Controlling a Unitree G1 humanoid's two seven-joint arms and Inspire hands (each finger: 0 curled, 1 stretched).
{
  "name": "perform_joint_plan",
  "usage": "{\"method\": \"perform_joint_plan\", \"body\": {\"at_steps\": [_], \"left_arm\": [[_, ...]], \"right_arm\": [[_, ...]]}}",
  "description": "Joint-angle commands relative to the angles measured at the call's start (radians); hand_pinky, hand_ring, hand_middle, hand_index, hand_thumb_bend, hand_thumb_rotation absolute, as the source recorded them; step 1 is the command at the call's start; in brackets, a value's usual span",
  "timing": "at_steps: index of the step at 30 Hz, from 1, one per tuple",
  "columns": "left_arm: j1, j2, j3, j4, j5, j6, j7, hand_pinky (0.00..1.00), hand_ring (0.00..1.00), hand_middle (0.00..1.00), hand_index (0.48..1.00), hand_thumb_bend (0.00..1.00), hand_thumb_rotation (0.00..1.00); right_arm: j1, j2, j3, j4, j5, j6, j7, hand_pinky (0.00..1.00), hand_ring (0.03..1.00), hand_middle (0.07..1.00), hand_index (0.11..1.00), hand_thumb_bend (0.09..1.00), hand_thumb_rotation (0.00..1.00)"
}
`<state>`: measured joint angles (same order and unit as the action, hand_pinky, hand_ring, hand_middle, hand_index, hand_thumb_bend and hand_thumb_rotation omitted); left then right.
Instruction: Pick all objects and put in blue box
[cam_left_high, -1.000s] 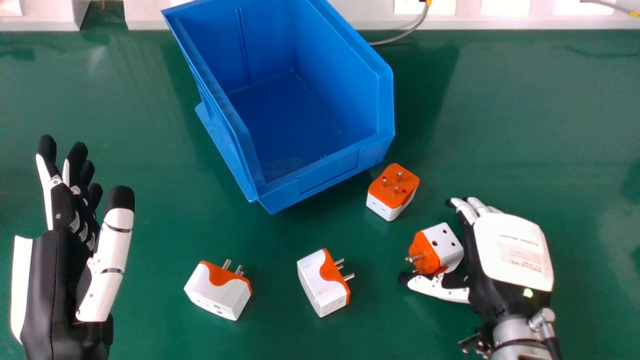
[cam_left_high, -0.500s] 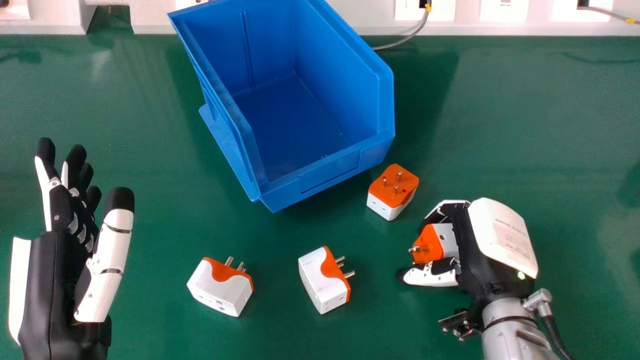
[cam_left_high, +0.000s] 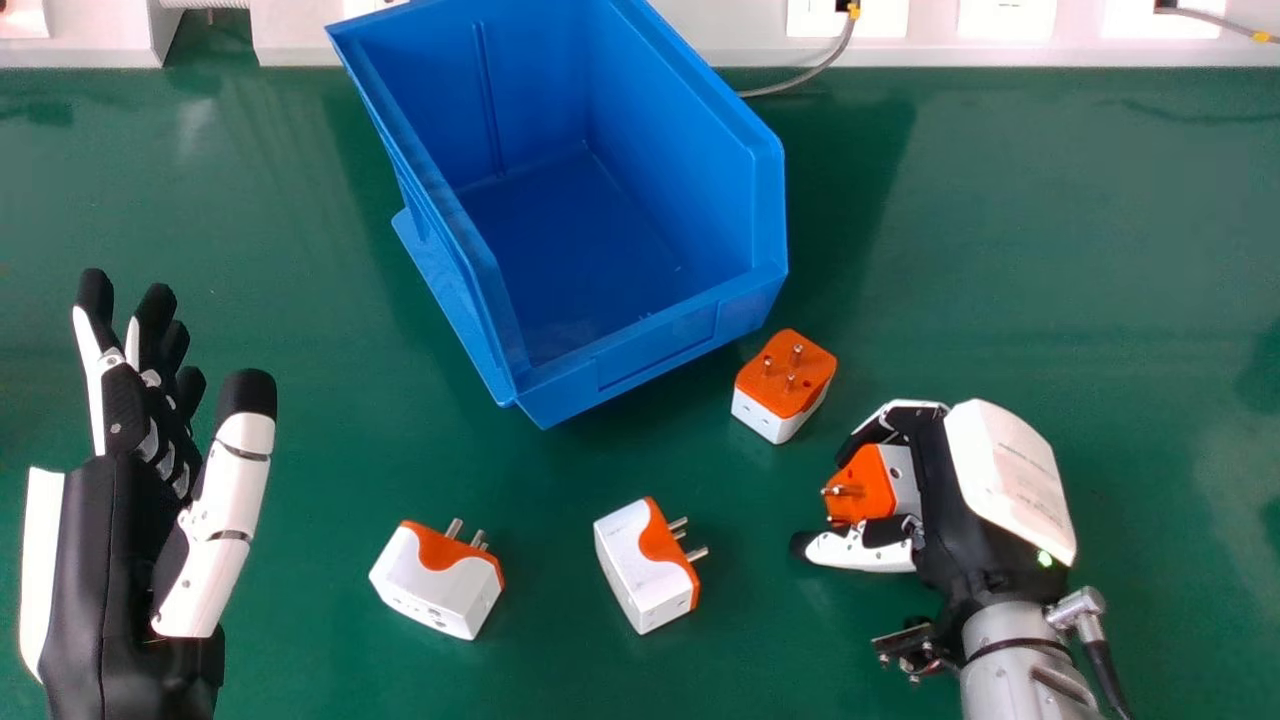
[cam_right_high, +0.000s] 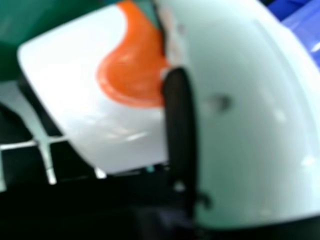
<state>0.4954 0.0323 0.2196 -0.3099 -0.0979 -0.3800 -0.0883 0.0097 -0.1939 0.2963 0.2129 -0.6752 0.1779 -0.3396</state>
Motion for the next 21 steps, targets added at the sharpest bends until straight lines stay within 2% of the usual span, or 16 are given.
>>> {"method": "perform_joint_plan", "body": {"at_steps": [1,3,7,12,17,21], "left_arm": [[-0.005,0.011,0.004,-0.03,0.001,-0.005,0.001,1.0,1.0,1.0,0.98,0.42,0.63],[-0.006,0.012,0.004,-0.028,-0.003,-0.008,-0.002,1.0,1.0,1.0,0.98,0.41,0.63],[-0.009,0.013,0.004,-0.023,-0.013,-0.013,-0.006,1.0,1.0,1.0,0.982,0.42,0.63],[-0.01,0.009,0.002,-0.024,-0.011,-0.008,-0.003,1.0,1.0,1.0,0.984,0.42,0.62],[-0.015,0.006,-0.002,-0.019,-0.001,-0.014,0.003,1.0,1.0,0.99,0.974,0.42,0.62],[-0.013,0.002,-0.008,-0.025,0.002,-0.009,0.006,1.0,1.0,0.99,0.972,0.42,0.63]], "right_arm": [[0.021,-0.016,-0.015,-0.045,0.003,-0.025,-0.017,0.11,0.161,0.47,0.48,0.515,0.0],[0.038,-0.029,-0.019,-0.09,-0.004,-0.033,-0.01,0.11,0.163,0.47,0.481,0.515,0.0],[0.095,-0.056,-0.038,-0.239,-0.007,-0.041,0.021,0.11,0.156,0.397,0.51,0.505,0.0],[0.169,-0.08,-0.074,-0.46,0.022,-0.053,0.109,0.07,0.09,0.407,0.491,0.509,0.0],[0.211,-0.101,-0.104,-0.625,0.028,-0.092,0.176,0.07,0.09,0.403,0.495,0.508,0.0],[0.209,-0.115,-0.116,-0.692,0.01,-0.131,0.209,0.07,0.092,0.401,0.494,0.507,0.0]]}}
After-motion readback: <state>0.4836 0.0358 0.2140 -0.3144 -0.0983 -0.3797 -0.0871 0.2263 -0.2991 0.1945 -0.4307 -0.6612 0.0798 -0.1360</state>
